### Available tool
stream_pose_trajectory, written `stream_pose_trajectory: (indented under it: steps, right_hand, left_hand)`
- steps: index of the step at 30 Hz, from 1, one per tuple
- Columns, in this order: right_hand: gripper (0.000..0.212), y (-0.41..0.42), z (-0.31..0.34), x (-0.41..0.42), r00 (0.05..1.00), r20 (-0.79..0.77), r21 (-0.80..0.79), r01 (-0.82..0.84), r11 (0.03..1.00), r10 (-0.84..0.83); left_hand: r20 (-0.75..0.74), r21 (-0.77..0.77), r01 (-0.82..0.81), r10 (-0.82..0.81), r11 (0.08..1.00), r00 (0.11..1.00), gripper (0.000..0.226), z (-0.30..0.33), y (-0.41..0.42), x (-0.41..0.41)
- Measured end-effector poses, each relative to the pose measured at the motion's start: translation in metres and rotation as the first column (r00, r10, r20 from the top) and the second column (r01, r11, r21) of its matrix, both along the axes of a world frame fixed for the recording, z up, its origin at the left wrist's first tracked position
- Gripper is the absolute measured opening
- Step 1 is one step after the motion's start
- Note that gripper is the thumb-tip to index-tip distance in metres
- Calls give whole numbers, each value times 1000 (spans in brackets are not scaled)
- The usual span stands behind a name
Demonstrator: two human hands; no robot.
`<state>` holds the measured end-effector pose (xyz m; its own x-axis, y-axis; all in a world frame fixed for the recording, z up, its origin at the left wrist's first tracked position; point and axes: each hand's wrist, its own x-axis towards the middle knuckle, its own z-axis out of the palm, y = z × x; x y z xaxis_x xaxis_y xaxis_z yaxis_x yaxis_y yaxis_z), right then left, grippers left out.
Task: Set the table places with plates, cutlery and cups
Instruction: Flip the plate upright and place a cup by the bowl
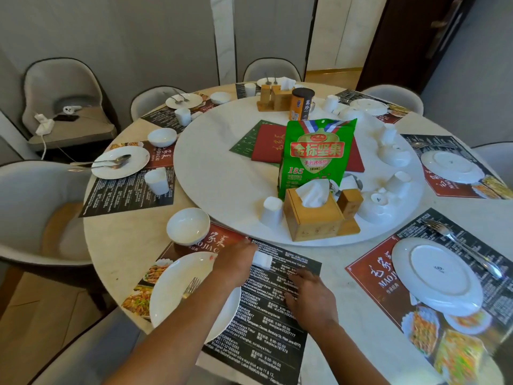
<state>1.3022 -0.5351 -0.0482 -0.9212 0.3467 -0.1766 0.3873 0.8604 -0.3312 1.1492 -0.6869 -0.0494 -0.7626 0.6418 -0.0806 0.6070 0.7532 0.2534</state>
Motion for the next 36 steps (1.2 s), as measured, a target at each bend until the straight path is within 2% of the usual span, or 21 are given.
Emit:
stream_pose_trajectory:
  steps: [5, 19, 23, 25, 28, 30, 33, 36]
  right_hand:
    - [43, 6, 2, -3, 999, 24, 10, -31, 999, 30]
    - [48, 12, 5, -4, 996, 52, 28, -68, 997, 67]
    - [49, 11, 7, -4, 994, 73, 23, -79, 997, 77]
    - [44, 10, 10, -7, 994, 76, 18, -85, 996, 83]
    - [29, 11, 23, -21, 998, -11, 50, -55, 997, 56]
    - [26, 10, 35, -40, 991, -114, 103, -61, 993, 72]
    - [27, 7, 52, -76, 960, -229, 164, -122, 979, 158]
    - [38, 7, 60, -117, 941, -201, 305, -203, 931, 271]
  left_hand:
    - [-18, -63, 32, -33, 998, 999, 46, 2, 10, -4]
    - [-63, -110, 45, -53, 993, 997, 46, 3, 16, -5]
    - [-115, -94, 33, -44, 995, 992, 61, 1, 14, -1]
    - [-139, -72, -7, -3, 997, 990, 60, 4, 12, 6]
    - [-160, -73, -90, 78, 993, 984, 47, 6, 7, 26]
    - [-149, -77, -156, 144, 985, 978, 45, 3, 4, 38]
    - [-91, -99, -239, 230, 966, 969, 58, -2, 0, 39]
    - [-44, -142, -248, 244, 958, 969, 69, -3, 2, 24]
